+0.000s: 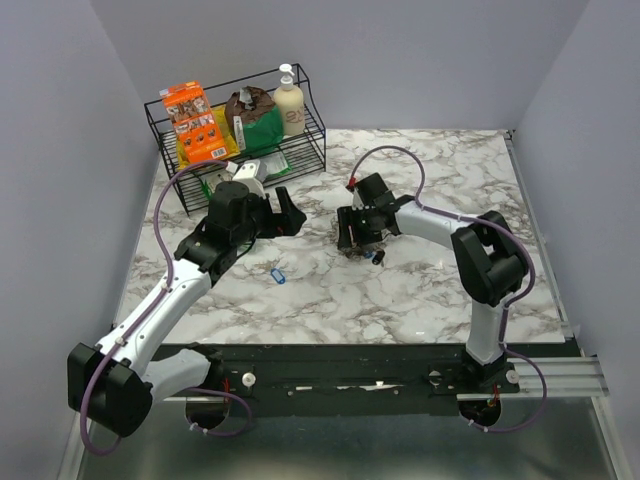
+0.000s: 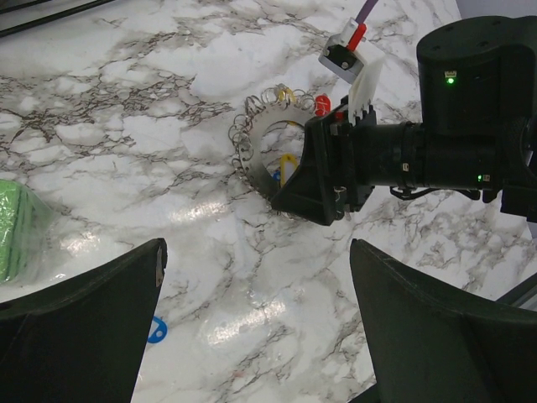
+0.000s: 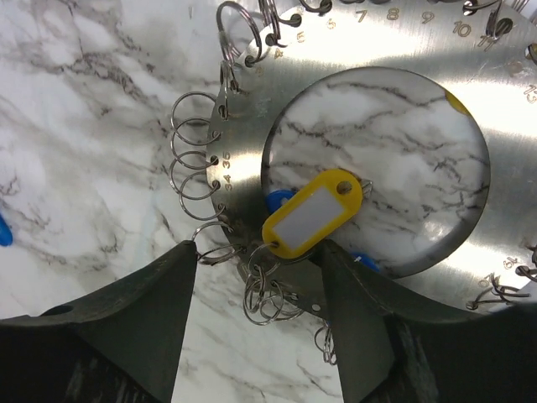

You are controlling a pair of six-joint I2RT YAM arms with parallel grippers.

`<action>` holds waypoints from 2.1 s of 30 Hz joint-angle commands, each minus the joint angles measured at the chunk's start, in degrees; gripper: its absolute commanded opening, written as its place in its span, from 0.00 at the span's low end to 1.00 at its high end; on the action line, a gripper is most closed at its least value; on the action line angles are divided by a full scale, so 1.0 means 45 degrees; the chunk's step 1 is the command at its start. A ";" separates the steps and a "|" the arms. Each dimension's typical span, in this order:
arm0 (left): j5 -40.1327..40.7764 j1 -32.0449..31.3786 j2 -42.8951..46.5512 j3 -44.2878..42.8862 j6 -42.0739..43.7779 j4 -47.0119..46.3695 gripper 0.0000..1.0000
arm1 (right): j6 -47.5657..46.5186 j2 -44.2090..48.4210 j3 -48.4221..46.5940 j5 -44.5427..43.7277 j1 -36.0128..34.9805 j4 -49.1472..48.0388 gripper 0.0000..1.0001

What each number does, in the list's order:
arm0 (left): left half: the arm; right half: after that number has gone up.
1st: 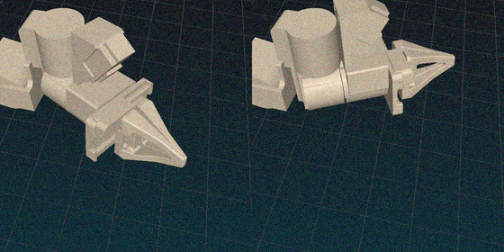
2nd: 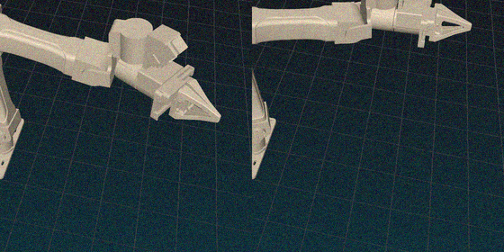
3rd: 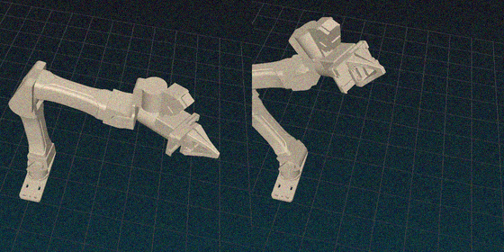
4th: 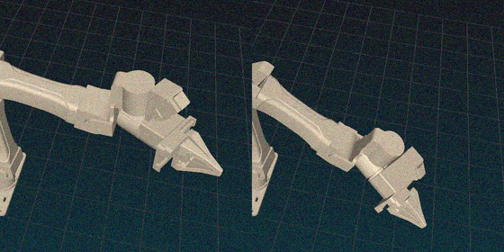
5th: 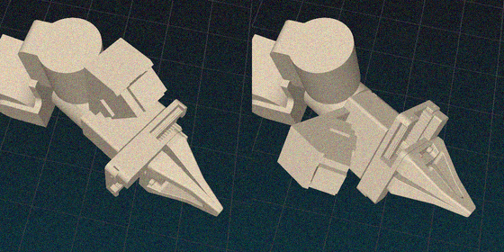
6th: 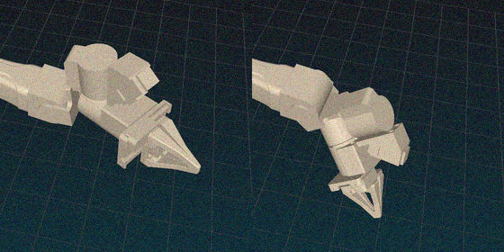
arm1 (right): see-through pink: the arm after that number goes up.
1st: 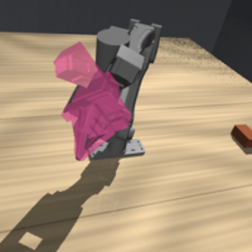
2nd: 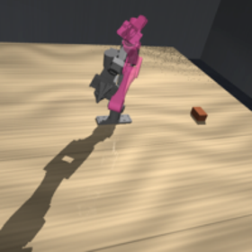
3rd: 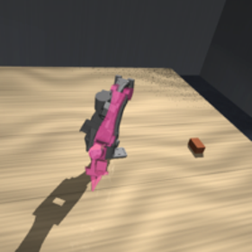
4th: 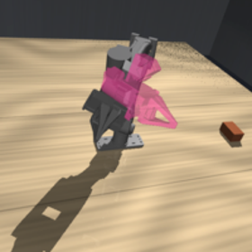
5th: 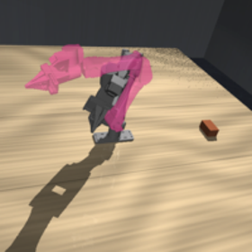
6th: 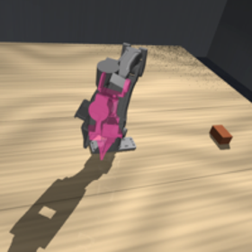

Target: Put the keys on the keyring

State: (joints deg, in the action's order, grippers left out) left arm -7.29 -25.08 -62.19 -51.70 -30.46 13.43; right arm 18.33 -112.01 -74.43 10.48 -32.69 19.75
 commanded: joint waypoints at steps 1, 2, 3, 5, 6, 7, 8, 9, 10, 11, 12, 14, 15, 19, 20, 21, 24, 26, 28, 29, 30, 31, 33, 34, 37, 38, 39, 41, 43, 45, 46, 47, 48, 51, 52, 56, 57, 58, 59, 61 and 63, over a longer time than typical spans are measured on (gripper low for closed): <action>0.0136 0.0046 -0.0163 0.0180 -0.0204 -0.0152 0.99 | -0.0322 0.0726 0.0915 0.0952 -0.0178 0.1354 0.70; 0.0116 0.0046 -0.0202 0.0181 -0.0243 -0.0172 0.99 | -0.0284 0.0943 0.0974 0.0875 -0.0178 0.1354 0.71; 0.0077 0.0066 -0.0241 0.0162 -0.0263 -0.0192 0.99 | -0.0264 0.1196 0.1032 0.0642 -0.0178 0.1334 0.71; 0.0038 0.0046 -0.0436 0.0122 -0.0263 -0.0250 0.99 | -0.0147 0.2072 0.1033 0.0368 -0.0178 0.1257 0.73; 0.0018 0.0066 -0.0514 0.0064 -0.0263 -0.0250 0.99 | -0.0128 0.2426 0.1014 0.0057 -0.0158 0.1217 0.73; -0.0001 0.0046 -0.0689 0.0025 -0.0263 -0.0270 0.99 | -0.0069 0.2700 0.0994 -0.0139 -0.0177 0.1198 0.75; -0.0040 0.0066 -0.0768 -0.0014 -0.0263 -0.0270 0.99 | -0.0049 0.3302 0.0994 -0.0393 -0.0158 0.1198 0.76; -0.0079 0.0046 -0.0885 -0.0053 -0.0263 -0.0289 0.99 | -0.0030 0.3559 0.0994 -0.0859 -0.0158 0.1178 0.77; -0.0234 0.0046 -0.1118 -0.0150 -0.0244 -0.0289 0.99 | 0.0009 0.3813 0.1091 -0.1115 -0.0139 0.1159 0.80; -0.0332 0.0046 -0.1256 -0.0209 -0.0243 -0.0270 0.99 | 0.0029 0.4106 0.1169 -0.1311 -0.0119 0.1158 0.81; -0.0391 0.0046 -0.1393 -0.0306 -0.0243 -0.0270 0.99 | 0.0048 0.4534 0.1286 -0.1565 0.0036 0.1081 0.81; -0.0606 0.0027 -0.1881 -0.0541 -0.0263 -0.0211 0.99 | 0.0165 0.4889 0.1752 -0.1704 0.0348 0.0983 0.83; -0.0607 0.0007 -0.2056 -0.0619 -0.0282 -0.0231 0.99 | 0.0282 0.5142 0.1949 -0.1511 0.0814 0.0731 0.83; -0.0704 -0.0110 -0.3284 -0.1281 -0.0458 0.0002 0.99 | 0.1003 0.5456 0.3315 0.0518 0.2748 -0.0265 0.82; -0.0762 -0.0187 -0.3520 -0.1458 -0.0497 0.0216 0.99 | 0.1102 0.5457 0.3589 0.0871 0.3100 -0.0499 0.82; -0.0782 -0.0227 -0.3774 -0.1614 -0.0517 0.0334 0.99 | 0.1142 0.5399 0.3920 0.1435 0.3684 -0.0734 0.82; -0.0861 -0.0461 -0.4751 -0.2123 -0.0594 0.0511 0.99 | 0.1239 0.4989 0.4216 0.2433 0.4332 -0.1067 0.81; -0.0919 -0.0501 -0.5512 -0.2455 -0.0789 0.0666 0.99 | 0.1357 0.4774 0.4294 0.2612 0.4412 -0.1204 0.81; -0.1192 -0.0540 -0.6233 -0.2922 -0.0946 0.0843 0.99 | 0.1493 0.4618 0.4412 0.2826 0.4393 -0.1438 0.80; -0.1270 -0.0578 -0.6431 -0.3041 -0.0966 0.0901 0.99 | 0.1532 0.4462 0.4412 0.2885 0.4393 -0.1517 0.80; -0.1309 -0.0637 -0.6588 -0.3138 -0.0966 0.0902 0.99 | 0.1533 0.4403 0.4393 0.2925 0.4393 -0.1537 0.80; -0.1329 -0.0695 -0.6821 -0.3294 -0.0966 0.0883 0.99 | 0.1494 0.4325 0.4373 0.2925 0.4393 -0.1556 0.80; -0.1291 -0.0735 -0.7018 -0.3412 -0.0966 0.0863 0.99 | 0.1474 0.4149 0.4353 0.2925 0.4393 -0.1556 0.79; -0.1310 -0.0774 -0.7251 -0.3548 -0.0985 0.0844 0.99 | 0.1513 0.4071 0.4334 0.2925 0.4393 -0.1576 0.79; -0.1349 -0.0793 -0.7623 -0.3822 -0.0986 0.0960 0.99 | 0.1533 0.3719 0.4236 0.3061 0.4412 -0.1576 0.78; -0.1388 -0.0794 -0.7702 -0.3862 -0.0986 0.0980 0.99 | 0.1552 0.3641 0.4197 0.3081 0.4393 -0.1595 0.78; -0.1369 -0.0813 -0.7761 -0.3862 -0.0986 0.0980 0.99 | 0.1514 0.3505 0.4158 0.3178 0.4393 -0.1634 0.77; -0.1368 -0.0852 -0.7839 -0.3804 -0.1005 0.0864 0.99 | 0.1571 0.3251 0.4080 0.3121 0.4412 -0.1654 0.76; -0.1407 -0.0852 -0.7917 -0.3765 -0.1025 0.0863 0.99 | 0.1649 0.3036 0.3963 0.3159 0.4373 -0.1673 0.74; -0.1427 -0.0852 -0.8053 -0.3764 -0.1063 0.0805 0.99 | 0.1689 0.2821 0.3711 0.3198 0.4393 -0.1674 0.73; -0.1427 -0.0852 -0.8189 -0.3784 -0.1083 0.0785 0.99 | 0.1708 0.2685 0.3651 0.3276 0.4393 -0.1674 0.71; -0.1427 -0.0872 -0.8288 -0.3784 -0.1103 0.0688 0.99 | 0.1728 0.2490 0.3554 0.3276 0.4373 -0.1654 0.70; -0.1524 -0.0872 -0.8405 -0.3823 -0.1180 0.0668 0.99 | 0.1728 0.2372 0.3495 0.3276 0.4373 -0.1654 0.70; -0.1680 -0.0930 -0.8893 -0.4135 -0.1259 0.0667 0.99 | 0.1845 0.2137 0.3319 0.3257 0.4373 -0.1615 0.68; -0.1816 -0.0988 -0.9126 -0.4310 -0.1259 0.0648 0.99 | 0.1865 0.2078 0.3280 0.3257 0.4373 -0.1615 0.66; -0.1896 -0.1048 -0.9731 -0.4682 -0.1279 0.0570 0.99 | 0.1923 0.1649 0.2812 0.3335 0.4256 -0.1478 0.65; -0.1915 -0.1048 -0.9869 -0.4740 -0.1298 0.0531 0.99 | 0.1943 0.1551 0.2752 0.3354 0.4179 -0.1440 0.64; -0.1954 -0.1048 -1.0006 -0.4876 -0.1356 0.0492 0.99 | 0.1962 0.1415 0.2694 0.3374 0.4139 -0.1401 0.64; -0.2032 -0.1048 -1.0278 -0.4955 -0.1357 0.0550 0.98 | 0.2001 0.1356 0.2616 0.3393 0.4100 -0.1361 0.63; -0.2168 -0.1067 -1.0533 -0.5092 -0.1376 0.0434 0.96 | 0.2040 0.1161 0.2459 0.3394 0.3906 -0.1302 0.63; -0.2364 -0.1048 -1.0846 -0.5151 -0.1415 0.0297 0.94 | 0.2060 0.1121 0.2420 0.3394 0.3749 -0.1302 0.63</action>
State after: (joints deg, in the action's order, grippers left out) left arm -14.92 -29.63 -108.44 -73.21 -36.10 16.03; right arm 26.94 -105.56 -62.00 24.36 -14.09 13.06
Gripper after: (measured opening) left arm 0.958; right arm 0.630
